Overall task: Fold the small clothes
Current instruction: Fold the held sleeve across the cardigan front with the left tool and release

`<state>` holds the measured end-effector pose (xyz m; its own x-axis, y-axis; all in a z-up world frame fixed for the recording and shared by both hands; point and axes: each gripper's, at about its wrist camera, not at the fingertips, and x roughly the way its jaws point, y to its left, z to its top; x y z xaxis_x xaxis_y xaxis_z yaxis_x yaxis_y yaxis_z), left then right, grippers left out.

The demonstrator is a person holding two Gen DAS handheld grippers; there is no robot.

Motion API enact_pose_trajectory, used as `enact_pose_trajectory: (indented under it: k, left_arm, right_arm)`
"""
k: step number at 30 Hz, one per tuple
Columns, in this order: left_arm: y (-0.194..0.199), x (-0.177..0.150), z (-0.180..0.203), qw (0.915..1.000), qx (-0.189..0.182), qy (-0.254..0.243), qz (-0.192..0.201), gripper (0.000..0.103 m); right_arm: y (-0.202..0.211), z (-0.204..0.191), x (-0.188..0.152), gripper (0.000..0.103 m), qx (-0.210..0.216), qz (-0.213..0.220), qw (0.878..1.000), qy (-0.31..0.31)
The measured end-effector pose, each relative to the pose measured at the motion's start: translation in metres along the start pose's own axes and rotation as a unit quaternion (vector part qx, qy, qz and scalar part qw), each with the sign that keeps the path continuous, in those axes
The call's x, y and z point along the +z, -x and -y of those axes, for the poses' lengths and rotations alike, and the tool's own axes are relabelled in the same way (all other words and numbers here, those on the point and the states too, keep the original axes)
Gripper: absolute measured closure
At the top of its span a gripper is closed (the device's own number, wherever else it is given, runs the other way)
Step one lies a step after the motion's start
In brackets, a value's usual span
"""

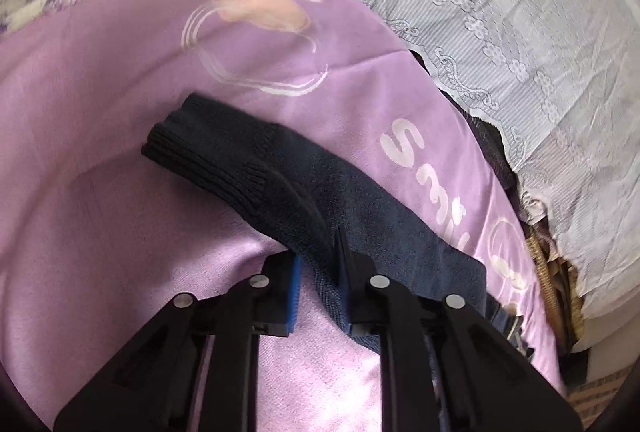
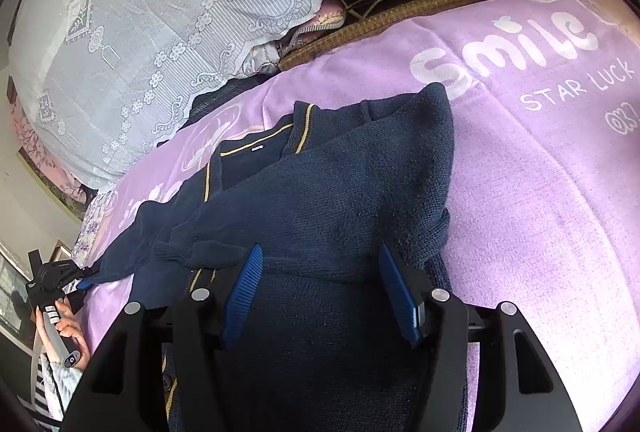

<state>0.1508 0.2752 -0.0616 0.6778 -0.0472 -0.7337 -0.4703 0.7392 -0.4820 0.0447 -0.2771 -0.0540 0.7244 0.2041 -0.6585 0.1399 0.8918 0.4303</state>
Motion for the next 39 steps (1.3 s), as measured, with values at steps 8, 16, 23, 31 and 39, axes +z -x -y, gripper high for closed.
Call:
enact_pose_trajectory:
  k: [8, 16, 23, 31, 39]
  left_arm:
    - [0.018, -0.015, 0.052, 0.9949, 0.002, -0.100, 0.010, 0.093]
    - [0.024, -0.054, 0.110, 0.9800, -0.017, -0.198, 0.002, 0.093]
    - [0.034, -0.104, 0.157, 0.9578, -0.026, -0.286, -0.001, 0.093]
    - [0.050, -0.161, 0.196, 0.9292, -0.055, -0.365, -0.006, 0.093]
    - [0.054, -0.190, 0.216, 0.9133, -0.081, -0.399, -0.013, 0.093]
  right_arm:
    - [0.000, 0.001, 0.001, 0.042, 0.007, 0.002, 1.000, -0.006]
    - [0.000, -0.004, 0.006, 0.042, 0.009, 0.004, 1.000, 0.000]
    - [-0.024, -0.021, 0.007, 0.040, -0.047, -0.046, 0.996, 0.068]
    - [-0.009, -0.007, 0.014, 0.040, -0.004, -0.029, 1.000, 0.011]
    - [-0.009, -0.003, 0.017, 0.040, 0.040, -0.033, 0.999, -0.017]
